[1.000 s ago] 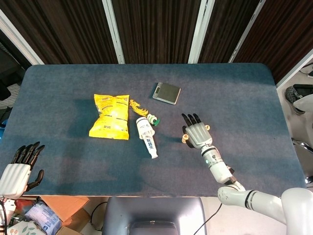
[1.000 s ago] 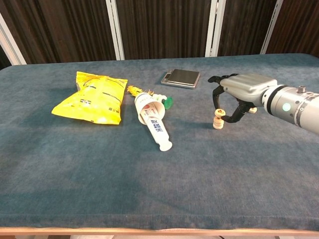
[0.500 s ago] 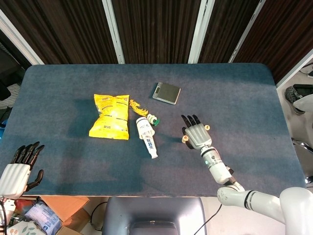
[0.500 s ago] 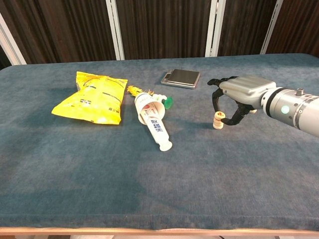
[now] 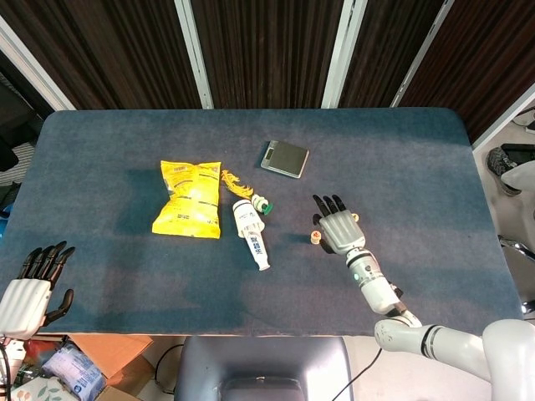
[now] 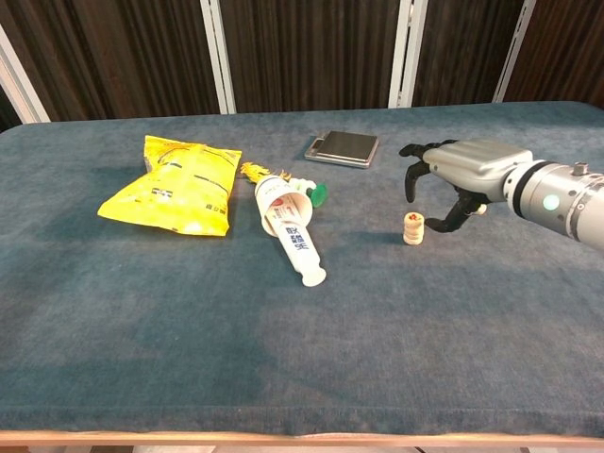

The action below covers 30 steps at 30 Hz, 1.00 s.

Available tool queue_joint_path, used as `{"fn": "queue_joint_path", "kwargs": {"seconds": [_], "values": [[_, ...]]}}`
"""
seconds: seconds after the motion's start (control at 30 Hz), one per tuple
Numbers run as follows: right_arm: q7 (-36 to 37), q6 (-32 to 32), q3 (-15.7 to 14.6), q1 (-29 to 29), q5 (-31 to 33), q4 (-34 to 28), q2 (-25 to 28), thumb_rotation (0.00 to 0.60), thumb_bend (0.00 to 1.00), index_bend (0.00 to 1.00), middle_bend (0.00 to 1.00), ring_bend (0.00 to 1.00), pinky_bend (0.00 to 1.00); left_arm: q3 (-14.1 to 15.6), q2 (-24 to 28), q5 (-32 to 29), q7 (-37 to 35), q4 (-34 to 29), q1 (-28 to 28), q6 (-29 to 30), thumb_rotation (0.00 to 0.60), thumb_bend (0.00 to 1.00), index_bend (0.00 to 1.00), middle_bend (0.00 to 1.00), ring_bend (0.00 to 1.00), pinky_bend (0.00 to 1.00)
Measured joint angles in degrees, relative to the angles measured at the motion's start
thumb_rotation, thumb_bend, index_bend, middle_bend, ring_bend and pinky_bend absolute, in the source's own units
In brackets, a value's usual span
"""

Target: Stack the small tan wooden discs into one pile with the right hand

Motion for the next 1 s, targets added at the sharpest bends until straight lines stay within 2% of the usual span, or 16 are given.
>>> {"fn": "queue_joint_path", "kwargs": {"seconds": [0.23,0.53,1.0], "values": [[0.4,0.0,0.1,-0.9,1.5,4.6,0.9,0.600,0.48,0.49,0.04,0.00,0.00,0.0,-0.1,0.1,0.1,0.0,0.0,0.0,0.600,0.51,0.00,0.00,0.00,0.04],[0.2,-1.9,0.0,-0.2,2.2,15.1,-2.3,0.600,0.48,0.49,0.04,0.00,0.00,0.0,-0.7,0.1,1.6,0.0,-0.5,-0.8,0.600,0.51,0.00,0.00,0.00,0.04],[-0.6,-4.9,0.3,0.6,3.1,21.0,-6.1,0.600,0.48,0.52,0.04,0.00,0.00,0.0,-0.9,-0.1,2.2,-0.1,-0.4,-0.7,0.600,0.51,0.00,0.00,0.00,0.04]]}}
